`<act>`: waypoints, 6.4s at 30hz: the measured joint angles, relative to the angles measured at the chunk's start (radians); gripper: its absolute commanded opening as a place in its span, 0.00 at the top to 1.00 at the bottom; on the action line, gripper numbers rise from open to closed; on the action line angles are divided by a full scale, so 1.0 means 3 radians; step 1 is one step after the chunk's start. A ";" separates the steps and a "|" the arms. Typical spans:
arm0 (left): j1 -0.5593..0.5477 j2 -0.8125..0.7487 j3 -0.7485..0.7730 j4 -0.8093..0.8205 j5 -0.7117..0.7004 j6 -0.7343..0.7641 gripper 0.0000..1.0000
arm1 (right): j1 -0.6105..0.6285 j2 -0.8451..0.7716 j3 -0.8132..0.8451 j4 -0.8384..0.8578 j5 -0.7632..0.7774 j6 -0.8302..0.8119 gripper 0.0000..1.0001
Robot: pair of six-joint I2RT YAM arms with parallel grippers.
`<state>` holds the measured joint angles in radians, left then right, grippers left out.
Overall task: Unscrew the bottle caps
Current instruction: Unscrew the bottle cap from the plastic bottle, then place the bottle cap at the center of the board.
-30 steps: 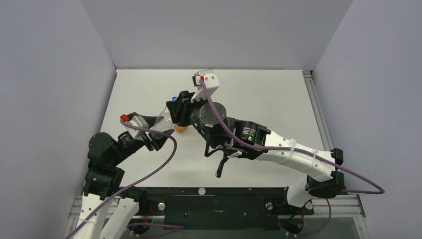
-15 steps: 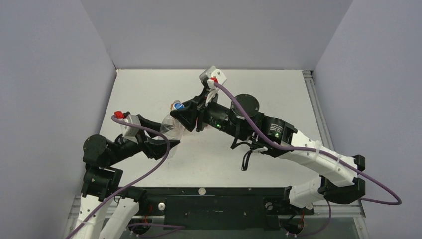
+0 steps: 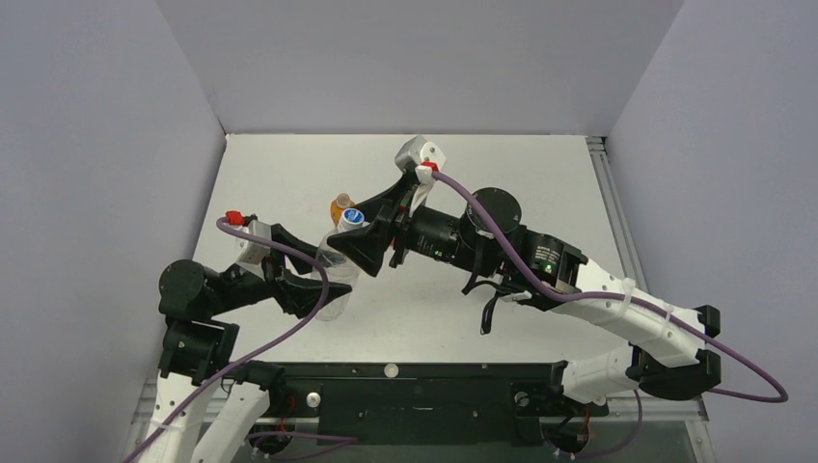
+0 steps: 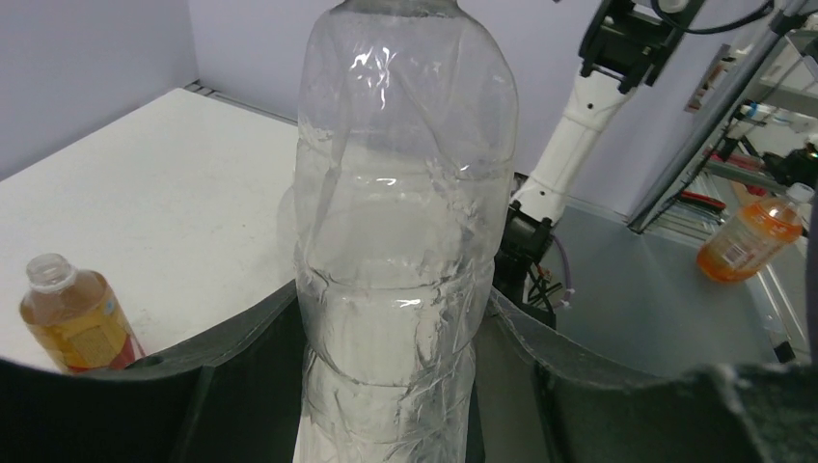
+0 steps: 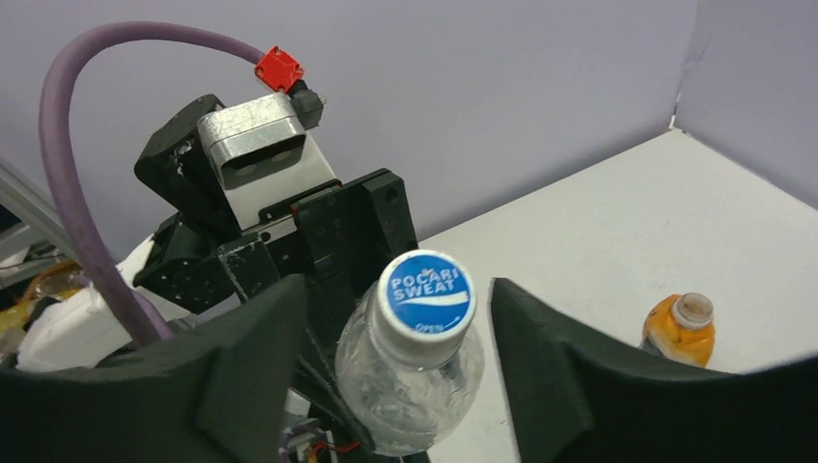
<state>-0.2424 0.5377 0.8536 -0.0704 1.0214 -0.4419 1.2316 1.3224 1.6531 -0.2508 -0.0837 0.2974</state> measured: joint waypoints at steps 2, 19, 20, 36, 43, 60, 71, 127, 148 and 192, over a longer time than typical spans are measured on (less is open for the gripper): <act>-0.0003 -0.0003 0.0000 -0.0027 -0.0113 0.0051 1.00 | 0.0003 0.0000 -0.0014 -0.0010 0.0005 0.0011 0.20; -0.0003 0.0081 0.0013 -0.0351 -0.0851 0.1072 1.00 | 0.0411 0.0664 0.1394 -0.0544 0.1534 -0.0001 0.26; -0.0003 0.0064 0.0011 -0.0350 -0.0890 0.1111 1.00 | 0.0381 0.0680 0.1395 -0.0584 0.1631 0.0036 0.28; -0.0003 -0.0080 -0.0155 -0.0229 -0.1452 0.1514 1.00 | 0.0304 0.0969 0.1175 -0.0535 0.1982 0.0417 0.53; -0.0001 -0.0104 -0.0158 -0.0243 -0.1536 0.1540 1.00 | 0.0259 0.0965 0.1076 -0.0362 0.1985 0.0529 0.72; 0.0015 0.0174 0.0076 -0.0628 -0.0824 0.1216 1.00 | -0.0182 0.0341 0.0146 0.0031 0.0758 0.0277 0.96; 0.0017 0.0141 0.0112 -0.0163 0.0161 0.0403 1.00 | -0.0235 -0.0090 -0.0142 0.0253 -0.0426 0.0060 0.99; 0.0004 0.0009 -0.0027 -0.0215 -0.1184 0.1170 1.00 | 0.0456 0.0903 0.1428 -0.0718 0.2054 0.0289 0.33; 0.0004 -0.0003 -0.0064 -0.0247 -0.1186 0.1239 1.00 | 0.0113 0.0954 0.1339 -0.0662 0.1643 0.0622 0.68; -0.0018 0.0175 -0.0065 0.0247 0.0395 0.0051 1.00 | -0.0685 -0.0140 0.0221 -0.0134 -0.0843 0.0014 0.96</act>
<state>-0.2478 0.5903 0.8341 0.0036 1.1400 -0.4267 1.0260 1.2804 1.7195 -0.2909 -0.3367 0.3016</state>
